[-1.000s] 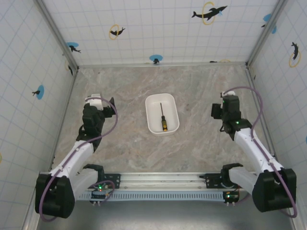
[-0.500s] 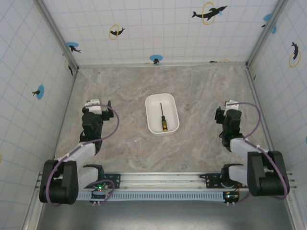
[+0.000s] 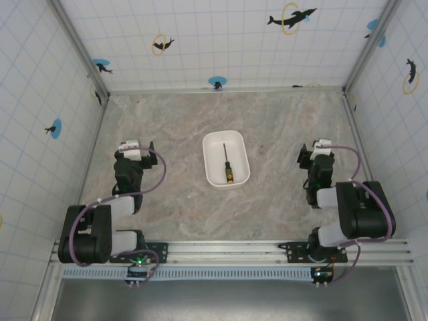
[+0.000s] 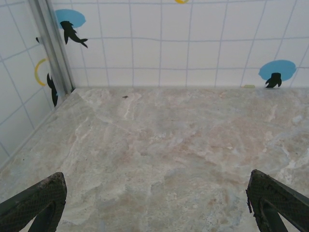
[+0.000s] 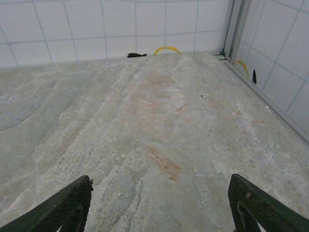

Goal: Put the screwdriver in the bin

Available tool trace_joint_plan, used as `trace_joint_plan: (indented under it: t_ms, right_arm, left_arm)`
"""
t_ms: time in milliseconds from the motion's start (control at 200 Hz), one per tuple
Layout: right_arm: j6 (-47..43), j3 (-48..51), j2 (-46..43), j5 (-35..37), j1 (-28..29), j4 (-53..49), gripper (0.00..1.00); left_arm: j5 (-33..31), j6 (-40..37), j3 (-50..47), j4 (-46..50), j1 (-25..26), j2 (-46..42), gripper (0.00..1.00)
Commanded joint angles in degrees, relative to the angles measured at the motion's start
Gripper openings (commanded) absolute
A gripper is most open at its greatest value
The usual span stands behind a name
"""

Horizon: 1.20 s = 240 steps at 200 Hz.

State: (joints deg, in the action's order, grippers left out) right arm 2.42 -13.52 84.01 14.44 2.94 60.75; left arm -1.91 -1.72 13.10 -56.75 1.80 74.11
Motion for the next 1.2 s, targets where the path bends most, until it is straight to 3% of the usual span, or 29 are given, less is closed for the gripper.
trace_joint_plan:
  t_ms: [0,155,285,931,1196]
  right_arm:
    - [0.57,-0.82,0.15,0.38,-0.28,3.89,0.76]
    - [0.92,-2.33,-0.06,1.01,-0.23,0.59,0.78]
    - [1.94,-4.14,0.24,0.95,-1.14,-2.66,0.86]
    - [2.14,-4.23,0.28,0.33,-1.45,-2.61,1.00]
    - [2.20,-4.30,0.28,0.24,-1.54,-2.77,0.99]
  left_arm:
    - [1.14,-0.95,0.30,-3.09,-0.48,2.31,0.97]
    - [1.23,-1.75,1.40,-3.76,-0.44,4.80,0.97]
    - [0.93,-2.23,2.28,-5.51,-0.48,8.02,0.97]
    - [-1.60,-1.27,1.26,-11.16,-0.57,12.51,0.98]
    - [-1.16,-1.05,1.28,-11.01,-0.79,12.59,0.98]
